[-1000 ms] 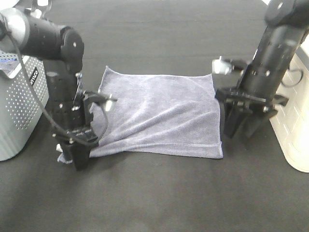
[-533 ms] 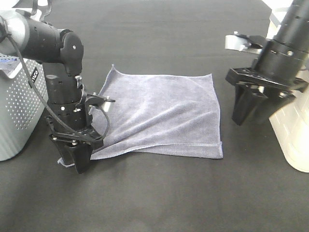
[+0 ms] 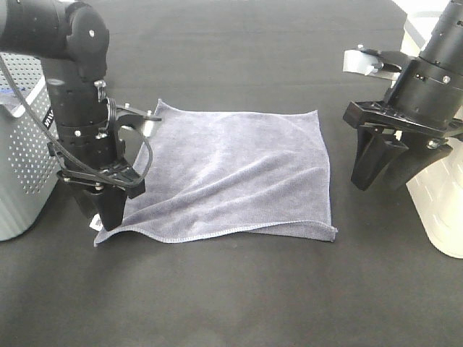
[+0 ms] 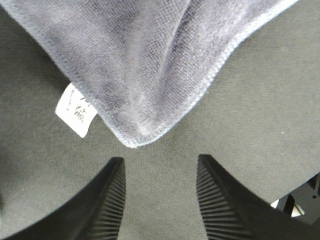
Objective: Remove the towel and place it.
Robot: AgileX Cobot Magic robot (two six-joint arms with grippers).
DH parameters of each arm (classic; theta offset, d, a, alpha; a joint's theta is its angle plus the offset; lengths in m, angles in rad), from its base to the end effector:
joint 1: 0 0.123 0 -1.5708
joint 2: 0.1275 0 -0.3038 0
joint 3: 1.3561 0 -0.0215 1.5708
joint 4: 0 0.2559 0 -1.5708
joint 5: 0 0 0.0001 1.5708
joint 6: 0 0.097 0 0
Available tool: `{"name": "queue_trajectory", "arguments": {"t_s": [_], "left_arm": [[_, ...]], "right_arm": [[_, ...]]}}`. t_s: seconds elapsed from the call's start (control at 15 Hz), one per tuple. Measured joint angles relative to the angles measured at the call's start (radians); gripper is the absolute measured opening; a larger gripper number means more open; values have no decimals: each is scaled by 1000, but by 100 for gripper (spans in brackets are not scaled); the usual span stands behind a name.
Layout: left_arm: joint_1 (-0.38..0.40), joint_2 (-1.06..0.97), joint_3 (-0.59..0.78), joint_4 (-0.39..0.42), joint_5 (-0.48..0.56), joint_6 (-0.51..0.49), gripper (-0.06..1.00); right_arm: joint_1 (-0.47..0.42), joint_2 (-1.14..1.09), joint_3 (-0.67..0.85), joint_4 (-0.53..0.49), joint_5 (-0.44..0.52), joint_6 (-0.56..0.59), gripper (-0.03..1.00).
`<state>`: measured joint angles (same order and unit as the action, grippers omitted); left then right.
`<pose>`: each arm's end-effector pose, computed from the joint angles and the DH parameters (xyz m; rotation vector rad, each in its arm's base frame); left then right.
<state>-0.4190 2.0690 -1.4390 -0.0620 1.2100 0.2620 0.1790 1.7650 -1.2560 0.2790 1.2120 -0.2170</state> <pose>0.3545 -0.1640 0.1602 -0.9490 -2.7987 0.0614 0.3238 0.0840 0.2325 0.4407 -3.0263 -0.3985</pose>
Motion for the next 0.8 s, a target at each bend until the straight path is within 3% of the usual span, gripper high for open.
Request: {"name": "queue_trajectory", "arguments": {"t_s": [0.2,0.4,0.6,0.8], "left_arm": [[0,-40,-14,21,1,-4,43],[3,-51,-76,62,2,-5,43],[5,-51,-109,70,1,-5,43],[5,-51,-109,70,2,-5,43]], "right_arm": [[1,0,13,4,-63,-59,52],[45,0,125,36,-170,-252,52],[115,0,238,43,-368,-413,52],[138,0,271,50,-535,-486,52]]}}
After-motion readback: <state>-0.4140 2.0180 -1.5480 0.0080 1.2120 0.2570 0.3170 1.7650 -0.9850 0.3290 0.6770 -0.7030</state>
